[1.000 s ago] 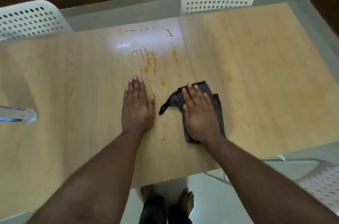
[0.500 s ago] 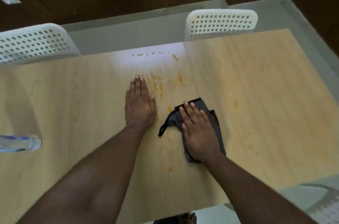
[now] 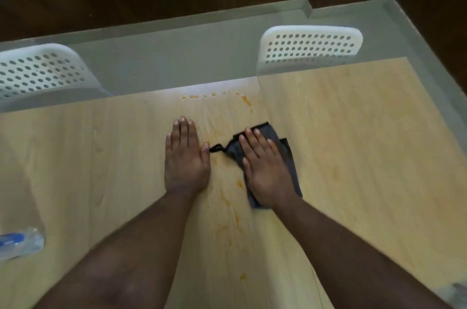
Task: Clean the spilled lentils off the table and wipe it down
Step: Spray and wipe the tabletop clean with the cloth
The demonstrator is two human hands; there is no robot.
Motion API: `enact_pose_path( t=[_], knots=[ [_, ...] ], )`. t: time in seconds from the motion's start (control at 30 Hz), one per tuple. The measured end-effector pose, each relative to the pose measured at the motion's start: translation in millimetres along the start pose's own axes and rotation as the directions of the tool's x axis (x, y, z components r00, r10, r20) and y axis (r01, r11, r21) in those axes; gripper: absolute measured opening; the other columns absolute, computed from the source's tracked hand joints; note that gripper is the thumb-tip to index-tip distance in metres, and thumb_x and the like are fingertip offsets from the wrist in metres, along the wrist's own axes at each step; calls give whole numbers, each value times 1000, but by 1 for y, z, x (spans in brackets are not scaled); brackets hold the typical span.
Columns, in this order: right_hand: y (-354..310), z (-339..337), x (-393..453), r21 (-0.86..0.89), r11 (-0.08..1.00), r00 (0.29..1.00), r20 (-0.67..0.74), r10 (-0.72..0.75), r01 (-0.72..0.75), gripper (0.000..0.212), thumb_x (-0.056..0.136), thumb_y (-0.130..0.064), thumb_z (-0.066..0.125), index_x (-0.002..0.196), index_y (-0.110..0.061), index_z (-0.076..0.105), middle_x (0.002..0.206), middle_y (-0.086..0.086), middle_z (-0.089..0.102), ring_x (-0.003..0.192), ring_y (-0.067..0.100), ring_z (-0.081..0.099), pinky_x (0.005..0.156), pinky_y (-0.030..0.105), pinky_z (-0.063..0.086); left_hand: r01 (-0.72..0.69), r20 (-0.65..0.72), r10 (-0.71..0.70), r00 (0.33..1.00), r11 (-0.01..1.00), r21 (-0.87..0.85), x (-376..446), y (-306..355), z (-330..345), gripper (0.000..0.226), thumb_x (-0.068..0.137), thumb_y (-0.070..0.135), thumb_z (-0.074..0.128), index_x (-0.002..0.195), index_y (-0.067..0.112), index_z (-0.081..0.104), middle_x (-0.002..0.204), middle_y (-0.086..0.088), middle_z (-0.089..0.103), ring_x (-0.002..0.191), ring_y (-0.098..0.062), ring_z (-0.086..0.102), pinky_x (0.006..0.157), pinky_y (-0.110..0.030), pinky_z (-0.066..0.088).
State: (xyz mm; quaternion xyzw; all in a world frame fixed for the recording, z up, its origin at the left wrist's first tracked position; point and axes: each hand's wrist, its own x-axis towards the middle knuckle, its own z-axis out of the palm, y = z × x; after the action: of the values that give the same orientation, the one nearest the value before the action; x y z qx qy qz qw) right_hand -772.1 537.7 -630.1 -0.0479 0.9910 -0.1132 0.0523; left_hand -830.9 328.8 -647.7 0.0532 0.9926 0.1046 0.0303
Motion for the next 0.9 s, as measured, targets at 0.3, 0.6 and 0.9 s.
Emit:
enact_pose_path(
  t=[0.3,0.6,0.9],
  knots=[
    [12,-16,106,6,991,987,-80,136,-136,58,111,-33,27,166,-16,26,175,3,17,162,21,11,130,46,16,12,-15,-12,1000,1000,-2,2,0,1,72,109,46,21,168,6,8,177,-11,5,163,-21,-3,132,-44,7],
    [12,-14,55,19,997,997,19,-75,75,58,112,-37,22,168,-22,15,177,-3,4,162,12,-4,132,41,5,29,3,-29,1000,1000,2,5,1,-1,72,109,47,17,168,7,6,177,-10,0,163,-20,-6,132,-44,7],
    [17,-21,155,-2,995,992,-76,99,-99,58,110,-31,26,165,-13,29,174,7,21,161,24,14,130,47,15,38,7,-38,999,999,-3,5,-1,3,74,109,49,19,168,7,5,177,-10,-3,163,-20,-9,133,-42,3]
  ],
)
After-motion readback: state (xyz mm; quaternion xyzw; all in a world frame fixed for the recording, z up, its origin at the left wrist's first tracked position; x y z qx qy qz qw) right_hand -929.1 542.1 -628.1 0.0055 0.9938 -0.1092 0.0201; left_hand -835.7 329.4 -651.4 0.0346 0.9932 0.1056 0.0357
